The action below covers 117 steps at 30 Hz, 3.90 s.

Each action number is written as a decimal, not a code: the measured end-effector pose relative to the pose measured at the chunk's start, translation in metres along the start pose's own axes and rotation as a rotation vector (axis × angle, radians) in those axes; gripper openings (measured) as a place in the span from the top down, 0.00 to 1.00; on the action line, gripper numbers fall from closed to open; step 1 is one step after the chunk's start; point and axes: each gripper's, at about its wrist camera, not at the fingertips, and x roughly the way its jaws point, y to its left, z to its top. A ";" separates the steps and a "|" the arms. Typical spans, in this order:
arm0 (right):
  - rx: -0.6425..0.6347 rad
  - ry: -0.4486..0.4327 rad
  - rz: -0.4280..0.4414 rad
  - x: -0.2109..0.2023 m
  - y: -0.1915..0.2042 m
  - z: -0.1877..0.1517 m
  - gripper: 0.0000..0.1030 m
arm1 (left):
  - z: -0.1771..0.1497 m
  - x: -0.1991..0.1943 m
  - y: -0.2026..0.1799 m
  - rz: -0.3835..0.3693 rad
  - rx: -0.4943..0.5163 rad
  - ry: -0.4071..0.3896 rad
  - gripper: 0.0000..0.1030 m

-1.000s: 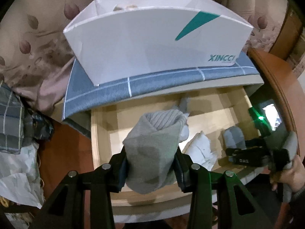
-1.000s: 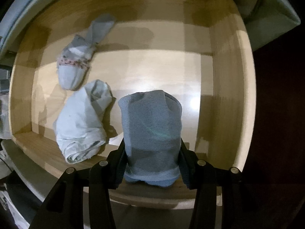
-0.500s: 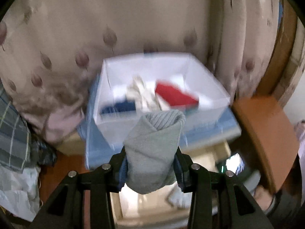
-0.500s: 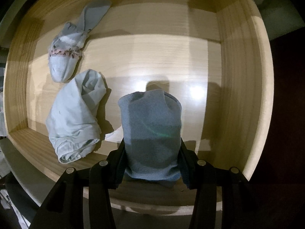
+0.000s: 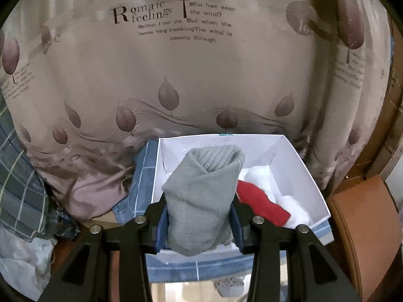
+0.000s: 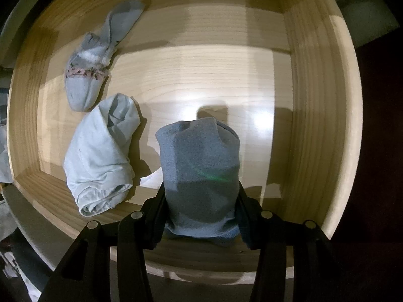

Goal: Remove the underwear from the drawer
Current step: 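Lower the grey knit item into the white box and open the left tool, then return the left tool over the drawer while the right tool holds the light blue item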

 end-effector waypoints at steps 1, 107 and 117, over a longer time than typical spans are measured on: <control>0.001 -0.002 0.000 0.000 -0.001 0.000 0.56 | 0.001 0.006 -0.003 0.006 0.013 0.006 0.59; -0.012 -0.186 -0.068 -0.021 0.047 -0.007 0.57 | -0.245 0.020 0.024 0.164 -0.149 0.266 0.42; 0.013 -0.272 0.002 -0.039 0.029 -0.021 0.57 | -0.245 0.019 0.026 0.152 -0.153 0.257 0.42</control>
